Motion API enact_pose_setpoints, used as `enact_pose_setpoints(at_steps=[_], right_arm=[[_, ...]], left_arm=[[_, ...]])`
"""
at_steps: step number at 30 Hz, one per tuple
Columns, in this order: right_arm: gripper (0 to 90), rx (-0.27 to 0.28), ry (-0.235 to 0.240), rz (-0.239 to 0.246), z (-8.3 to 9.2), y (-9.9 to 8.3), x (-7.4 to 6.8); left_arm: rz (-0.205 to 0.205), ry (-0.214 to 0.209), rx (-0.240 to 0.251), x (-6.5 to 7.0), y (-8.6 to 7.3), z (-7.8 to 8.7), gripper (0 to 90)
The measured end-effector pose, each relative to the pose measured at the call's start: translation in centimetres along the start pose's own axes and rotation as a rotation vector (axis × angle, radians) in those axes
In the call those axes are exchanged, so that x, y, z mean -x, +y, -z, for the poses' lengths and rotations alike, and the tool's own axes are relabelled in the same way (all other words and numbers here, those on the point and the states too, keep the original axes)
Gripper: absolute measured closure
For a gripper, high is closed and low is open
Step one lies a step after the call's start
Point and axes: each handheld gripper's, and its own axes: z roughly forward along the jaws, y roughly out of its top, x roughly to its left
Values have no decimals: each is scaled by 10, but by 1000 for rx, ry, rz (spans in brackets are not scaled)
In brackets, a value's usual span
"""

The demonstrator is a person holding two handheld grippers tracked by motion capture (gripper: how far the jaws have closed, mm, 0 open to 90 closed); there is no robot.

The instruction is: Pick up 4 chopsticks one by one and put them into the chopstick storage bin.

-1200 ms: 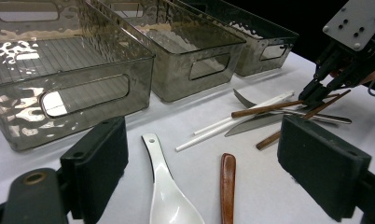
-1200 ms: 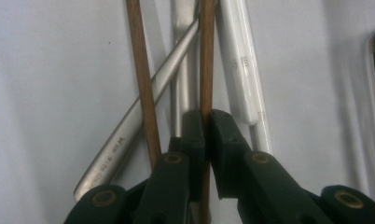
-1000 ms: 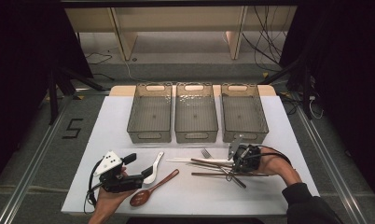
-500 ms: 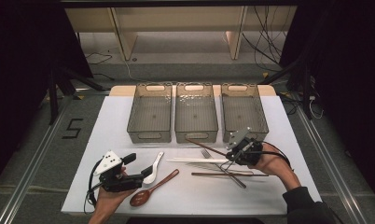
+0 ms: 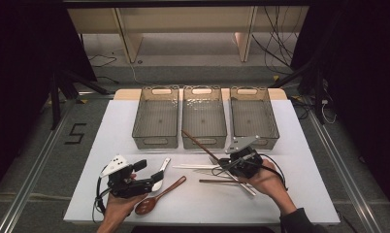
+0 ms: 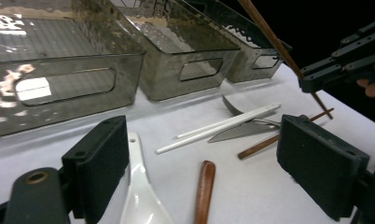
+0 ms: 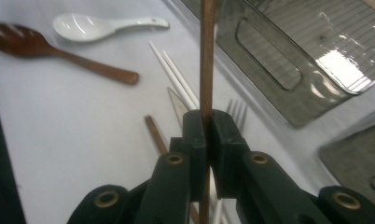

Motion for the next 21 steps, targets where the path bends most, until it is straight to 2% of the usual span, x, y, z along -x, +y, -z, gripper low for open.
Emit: enact_pose_setpoints(at_steps=[1, 3, 6, 9, 12, 13, 14, 15, 20, 21], right_arm=[[857, 11, 2, -14, 0, 0, -3], [857, 36, 7, -35, -2, 1, -9], [856, 78, 13, -55, -4, 3, -19], [856, 113, 22, -68, -8, 4, -28], [856, 128, 37, -72, -12, 5, -35], [856, 138, 38, -82, -13, 5, -37], [856, 144, 40, -84, -14, 5, -39], [856, 149, 38, -84, -14, 6, -40], [855, 167, 29, -89, -17, 6, -45], [855, 171, 32, -92, -17, 6, -45]], left_arm=[[28, -13, -4, 4, 4, -3, 168], [51, -33, -7, 9, 8, -8, 171], [58, -41, -22, 14, 12, -13, 177], [84, -63, -44, 21, 20, -26, 184], [108, -80, -52, 24, 23, -32, 202], [135, -88, -61, 26, 24, -39, 210], [135, -88, -61, 26, 24, -39, 218], [163, -106, -73, 28, 25, -45, 228], [183, -139, -89, 34, 30, -54, 291], [209, -170, -86, 36, 32, -59, 309]])
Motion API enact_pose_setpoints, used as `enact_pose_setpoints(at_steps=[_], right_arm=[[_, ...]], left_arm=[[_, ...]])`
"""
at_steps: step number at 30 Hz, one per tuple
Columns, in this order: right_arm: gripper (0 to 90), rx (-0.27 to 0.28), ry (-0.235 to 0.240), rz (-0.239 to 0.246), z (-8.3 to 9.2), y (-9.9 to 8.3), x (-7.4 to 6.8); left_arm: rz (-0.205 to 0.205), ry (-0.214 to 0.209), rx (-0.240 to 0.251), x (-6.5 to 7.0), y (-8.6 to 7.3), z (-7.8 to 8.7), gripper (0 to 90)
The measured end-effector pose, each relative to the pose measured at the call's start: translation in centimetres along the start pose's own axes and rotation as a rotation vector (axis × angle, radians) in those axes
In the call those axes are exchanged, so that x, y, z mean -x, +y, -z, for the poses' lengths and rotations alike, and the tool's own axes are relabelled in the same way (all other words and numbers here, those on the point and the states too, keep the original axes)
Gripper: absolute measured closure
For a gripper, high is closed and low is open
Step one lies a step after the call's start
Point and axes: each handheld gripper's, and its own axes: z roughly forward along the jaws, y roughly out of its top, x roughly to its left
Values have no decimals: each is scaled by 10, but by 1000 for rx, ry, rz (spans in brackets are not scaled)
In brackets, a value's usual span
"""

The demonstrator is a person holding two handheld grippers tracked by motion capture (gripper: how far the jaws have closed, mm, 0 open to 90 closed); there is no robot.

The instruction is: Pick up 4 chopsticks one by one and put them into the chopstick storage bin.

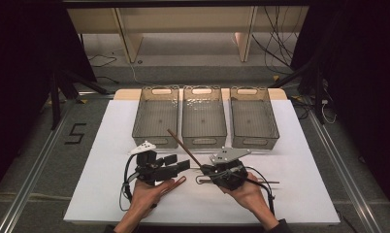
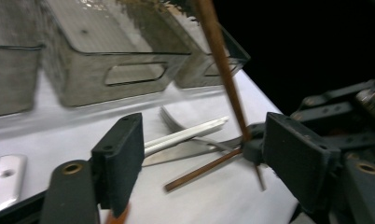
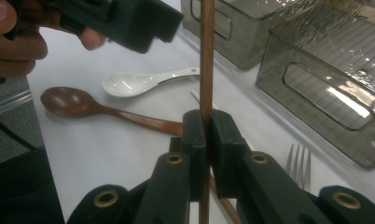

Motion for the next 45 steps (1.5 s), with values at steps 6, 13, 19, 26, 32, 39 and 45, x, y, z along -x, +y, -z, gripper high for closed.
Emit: enact_pose_setpoints(at_steps=[6, 13, 19, 26, 32, 39, 45], right_arm=[[855, 22, -2, -11, 1, -1, -3], [855, 34, 2, -11, 0, -2, -5], [855, 35, 4, -5, -2, -2, -7], [855, 44, 13, -4, -3, -2, -9], [855, 52, 18, -10, -2, -2, -10], [838, 66, 23, -11, -2, -2, -10], [706, 77, 45, -10, 9, -7, -2]], left_arm=[[18, -44, -19, 6, 1, -15, 420], [43, -93, -26, 5, -1, -21, 565], [48, -115, -21, 4, -3, -21, 651], [51, -139, -22, 3, -3, -21, 712], [67, -149, -24, 1, -5, -21, 782], [91, -187, -26, -1, -3, -20, 832], [33, -129, -21, -12, 13, -3, 837]])
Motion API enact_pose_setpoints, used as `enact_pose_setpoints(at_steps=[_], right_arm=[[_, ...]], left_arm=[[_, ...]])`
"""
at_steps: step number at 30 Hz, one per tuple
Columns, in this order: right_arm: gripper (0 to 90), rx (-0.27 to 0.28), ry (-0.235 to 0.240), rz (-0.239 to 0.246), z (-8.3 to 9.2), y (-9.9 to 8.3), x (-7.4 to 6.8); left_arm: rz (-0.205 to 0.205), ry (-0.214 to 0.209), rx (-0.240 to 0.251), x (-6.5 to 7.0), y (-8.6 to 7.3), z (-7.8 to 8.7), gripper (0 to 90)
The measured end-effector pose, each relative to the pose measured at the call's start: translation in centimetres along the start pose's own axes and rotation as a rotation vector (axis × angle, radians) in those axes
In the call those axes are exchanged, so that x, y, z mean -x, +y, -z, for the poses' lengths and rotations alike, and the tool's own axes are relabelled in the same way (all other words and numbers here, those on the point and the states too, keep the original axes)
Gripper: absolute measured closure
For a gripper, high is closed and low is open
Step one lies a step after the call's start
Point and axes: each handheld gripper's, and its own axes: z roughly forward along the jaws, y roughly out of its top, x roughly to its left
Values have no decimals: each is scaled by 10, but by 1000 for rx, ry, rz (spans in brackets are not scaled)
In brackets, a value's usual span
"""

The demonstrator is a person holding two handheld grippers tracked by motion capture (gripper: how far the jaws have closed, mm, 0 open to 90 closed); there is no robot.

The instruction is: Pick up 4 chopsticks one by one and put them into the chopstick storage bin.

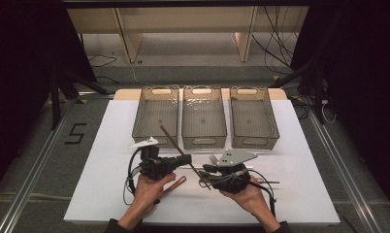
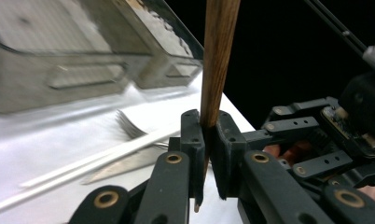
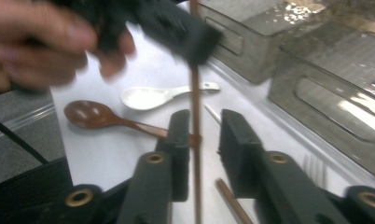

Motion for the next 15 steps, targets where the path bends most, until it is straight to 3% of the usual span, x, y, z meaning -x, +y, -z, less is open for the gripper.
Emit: enact_pose_setpoints(at_steps=[2, 3, 8, 9, 10, 11, 12, 15], right_arm=[[646, -8, 1, -16, 5, -5, 5], [614, -14, -14, -18, 8, -8, 7], [482, -18, -47, -36, 21, -21, 14], [462, -19, -53, -43, 22, -23, 15], [448, -18, -62, -49, 24, -25, 16], [435, -20, -65, -56, 25, -26, 17], [424, -19, -67, -58, 26, -27, 18], [385, -20, -73, -73, 29, -30, 18]], left_arm=[[-11, 19, 3, -3, 4, 5, 837], [-17, 44, 19, -8, 11, 14, 838], [-9, 86, 45, -21, 28, 32, 837], [11, 94, 52, -28, 40, 39, 837], [11, 94, 52, -28, 40, 39, 836], [18, 111, 63, -34, 52, 46, 836], [18, 111, 63, -34, 52, 46, 837], [21, 142, 67, -43, 77, 54, 837]])
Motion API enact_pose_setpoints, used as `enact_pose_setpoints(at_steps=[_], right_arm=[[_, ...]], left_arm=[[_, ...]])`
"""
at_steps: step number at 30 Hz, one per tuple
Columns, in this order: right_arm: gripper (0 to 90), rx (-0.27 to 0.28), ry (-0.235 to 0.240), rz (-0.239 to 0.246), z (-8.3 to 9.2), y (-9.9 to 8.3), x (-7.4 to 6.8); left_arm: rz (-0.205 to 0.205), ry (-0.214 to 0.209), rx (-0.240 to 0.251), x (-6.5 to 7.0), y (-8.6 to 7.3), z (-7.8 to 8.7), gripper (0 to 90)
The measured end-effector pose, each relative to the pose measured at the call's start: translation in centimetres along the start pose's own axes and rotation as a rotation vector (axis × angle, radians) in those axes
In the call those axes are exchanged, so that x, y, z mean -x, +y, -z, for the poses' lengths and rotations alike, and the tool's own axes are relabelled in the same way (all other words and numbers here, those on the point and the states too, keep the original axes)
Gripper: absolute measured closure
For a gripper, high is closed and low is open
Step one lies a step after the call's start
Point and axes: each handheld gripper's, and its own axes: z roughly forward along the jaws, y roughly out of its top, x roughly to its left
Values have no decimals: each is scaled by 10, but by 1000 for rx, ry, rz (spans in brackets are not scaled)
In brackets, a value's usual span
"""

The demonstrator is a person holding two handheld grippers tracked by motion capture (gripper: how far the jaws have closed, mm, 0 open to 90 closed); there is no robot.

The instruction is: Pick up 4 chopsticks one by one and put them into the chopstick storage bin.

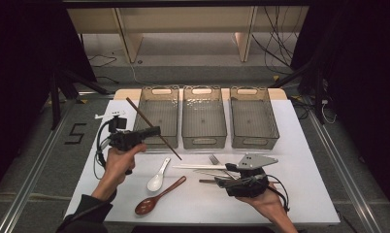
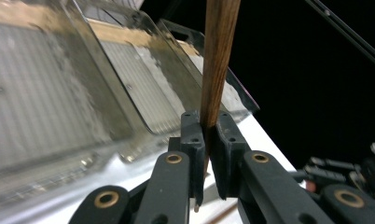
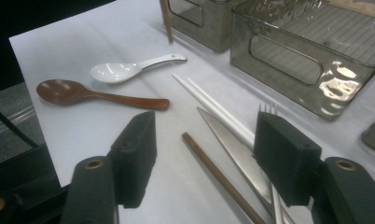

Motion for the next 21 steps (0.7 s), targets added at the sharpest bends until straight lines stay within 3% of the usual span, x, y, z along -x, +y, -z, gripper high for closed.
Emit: enact_pose_setpoints(at_steps=[8, 21], right_arm=[[335, 6, -10, -22, 7, -8, 4], [305, 24, -26, -32, 17, -15, 8]], left_arm=[[-15, 55, -6, -10, 36, -2, 836], [-12, 147, -20, -26, 71, -18, 836]])
